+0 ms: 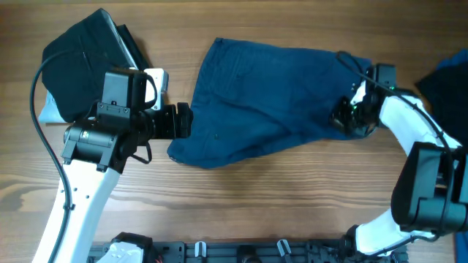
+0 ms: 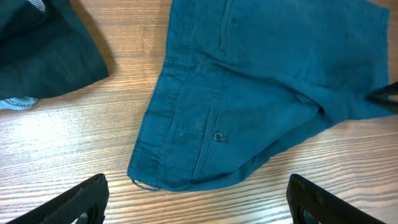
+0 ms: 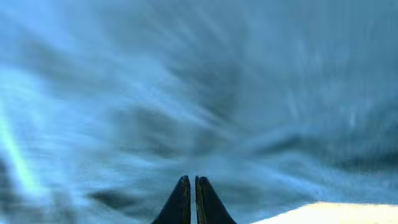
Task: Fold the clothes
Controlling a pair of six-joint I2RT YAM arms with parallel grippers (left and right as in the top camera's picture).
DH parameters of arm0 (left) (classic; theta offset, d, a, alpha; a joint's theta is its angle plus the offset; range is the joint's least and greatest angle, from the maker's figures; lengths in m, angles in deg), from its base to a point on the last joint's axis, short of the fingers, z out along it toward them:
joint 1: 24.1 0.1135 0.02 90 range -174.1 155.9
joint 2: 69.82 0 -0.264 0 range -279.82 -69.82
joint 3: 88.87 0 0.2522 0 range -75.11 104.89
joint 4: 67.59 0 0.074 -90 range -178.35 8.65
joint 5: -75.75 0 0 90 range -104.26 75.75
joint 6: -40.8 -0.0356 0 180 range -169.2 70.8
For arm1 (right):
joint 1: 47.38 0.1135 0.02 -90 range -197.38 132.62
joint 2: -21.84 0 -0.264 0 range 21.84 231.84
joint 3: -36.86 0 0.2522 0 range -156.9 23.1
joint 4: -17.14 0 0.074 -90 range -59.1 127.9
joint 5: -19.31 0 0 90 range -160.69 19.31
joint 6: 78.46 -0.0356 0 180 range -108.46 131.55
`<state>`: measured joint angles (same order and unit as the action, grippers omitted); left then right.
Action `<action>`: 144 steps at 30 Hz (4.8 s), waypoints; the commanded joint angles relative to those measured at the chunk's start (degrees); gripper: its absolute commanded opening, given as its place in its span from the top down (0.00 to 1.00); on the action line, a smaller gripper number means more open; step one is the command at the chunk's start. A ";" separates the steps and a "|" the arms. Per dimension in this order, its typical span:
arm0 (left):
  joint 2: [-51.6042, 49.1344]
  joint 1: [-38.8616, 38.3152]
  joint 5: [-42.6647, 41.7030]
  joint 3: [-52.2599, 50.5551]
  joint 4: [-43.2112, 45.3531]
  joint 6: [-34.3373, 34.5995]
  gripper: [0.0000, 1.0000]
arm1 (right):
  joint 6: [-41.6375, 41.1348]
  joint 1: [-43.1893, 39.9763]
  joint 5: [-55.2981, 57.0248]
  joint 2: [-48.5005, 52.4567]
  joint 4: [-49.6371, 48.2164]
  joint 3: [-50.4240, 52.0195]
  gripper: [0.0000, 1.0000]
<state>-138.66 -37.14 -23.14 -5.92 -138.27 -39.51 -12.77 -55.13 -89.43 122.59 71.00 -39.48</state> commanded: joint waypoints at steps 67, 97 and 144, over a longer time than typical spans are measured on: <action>0.59 -0.26 -0.28 0.48 0.55 -0.26 0.05 | -4.70 3.67 12.17 -10.01 -3.56 13.88 0.31; -0.17 -0.26 -0.28 0.48 1.44 -0.26 0.05 | -4.96 4.74 -9.03 -3.98 -50.05 7.45 0.96; -1.66 -0.26 -1.55 0.48 2.14 -0.28 0.03 | -7.48 3.67 1.46 -17.55 -20.28 4.90 0.96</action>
<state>-140.10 -37.14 -24.01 -5.92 -137.34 -39.49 -17.86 -53.16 -84.80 99.53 57.38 -34.39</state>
